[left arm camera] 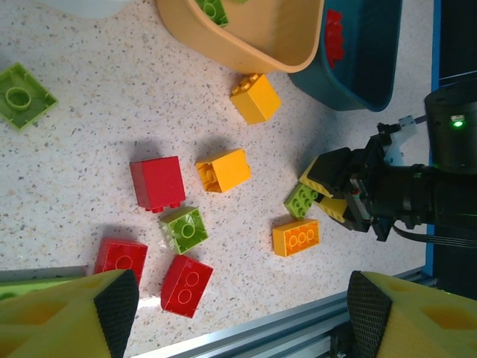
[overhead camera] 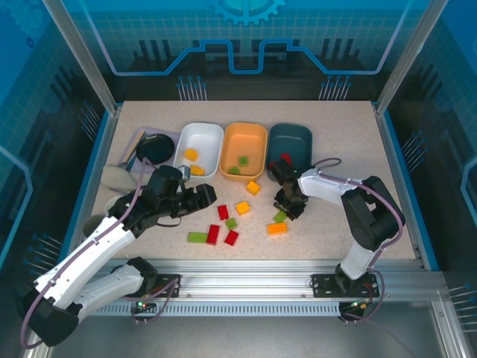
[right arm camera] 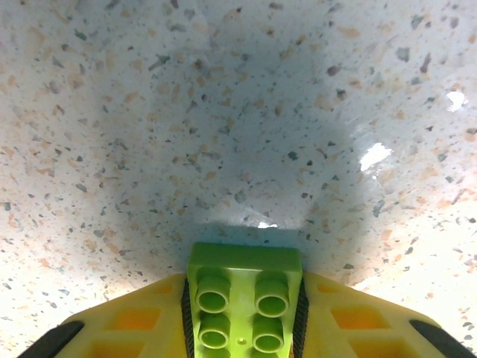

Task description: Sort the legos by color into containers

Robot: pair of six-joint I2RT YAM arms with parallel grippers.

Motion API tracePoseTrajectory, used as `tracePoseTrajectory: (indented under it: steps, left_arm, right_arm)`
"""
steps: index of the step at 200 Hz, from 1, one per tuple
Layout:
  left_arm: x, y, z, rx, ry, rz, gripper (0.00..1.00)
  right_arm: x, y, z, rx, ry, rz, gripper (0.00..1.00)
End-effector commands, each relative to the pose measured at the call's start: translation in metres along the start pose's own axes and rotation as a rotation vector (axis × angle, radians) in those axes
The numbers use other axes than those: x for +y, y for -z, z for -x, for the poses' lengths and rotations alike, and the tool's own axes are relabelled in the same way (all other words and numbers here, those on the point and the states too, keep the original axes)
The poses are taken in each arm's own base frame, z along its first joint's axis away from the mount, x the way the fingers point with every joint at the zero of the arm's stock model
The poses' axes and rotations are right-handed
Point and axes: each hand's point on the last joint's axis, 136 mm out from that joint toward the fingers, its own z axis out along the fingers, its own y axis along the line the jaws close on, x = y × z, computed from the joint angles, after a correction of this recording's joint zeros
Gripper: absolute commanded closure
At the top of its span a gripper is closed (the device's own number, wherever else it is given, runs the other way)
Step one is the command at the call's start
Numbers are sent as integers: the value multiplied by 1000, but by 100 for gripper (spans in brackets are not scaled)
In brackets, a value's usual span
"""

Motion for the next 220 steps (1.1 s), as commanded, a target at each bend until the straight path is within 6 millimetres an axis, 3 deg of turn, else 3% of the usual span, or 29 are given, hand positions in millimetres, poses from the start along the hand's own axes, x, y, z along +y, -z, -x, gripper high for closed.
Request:
tracePoseTrajectory:
  steps: [1, 36, 65, 103, 130, 151, 186, 220]
  left_arm:
    - [3, -2, -7, 14, 17, -3, 22]
    - [4, 3, 1, -19, 22, 26, 22]
    - [4, 16, 19, -82, 33, 98, 22]
    - [-6, 19, 43, -116, 39, 151, 23]
    - [-13, 17, 61, -139, 44, 160, 23]
    - [-19, 17, 76, -166, 59, 135, 23]
    - [-33, 16, 95, -205, 40, 73, 23]
    - [-33, 14, 96, -201, 47, 70, 22]
  right_arm:
    - [30, 9, 4, -33, 23, 108, 67]
    - [51, 62, 8, -142, 157, 197, 69]
    - [84, 107, 2, -255, 354, 290, 68]
    - [137, 129, 9, -339, 542, 328, 68]
    - [172, 124, 18, -368, 630, 264, 68]
    - [188, 108, 27, -372, 638, 182, 69]
    - [196, 82, 41, -365, 578, 58, 68]
    - [200, 53, 48, -318, 522, 2, 67]
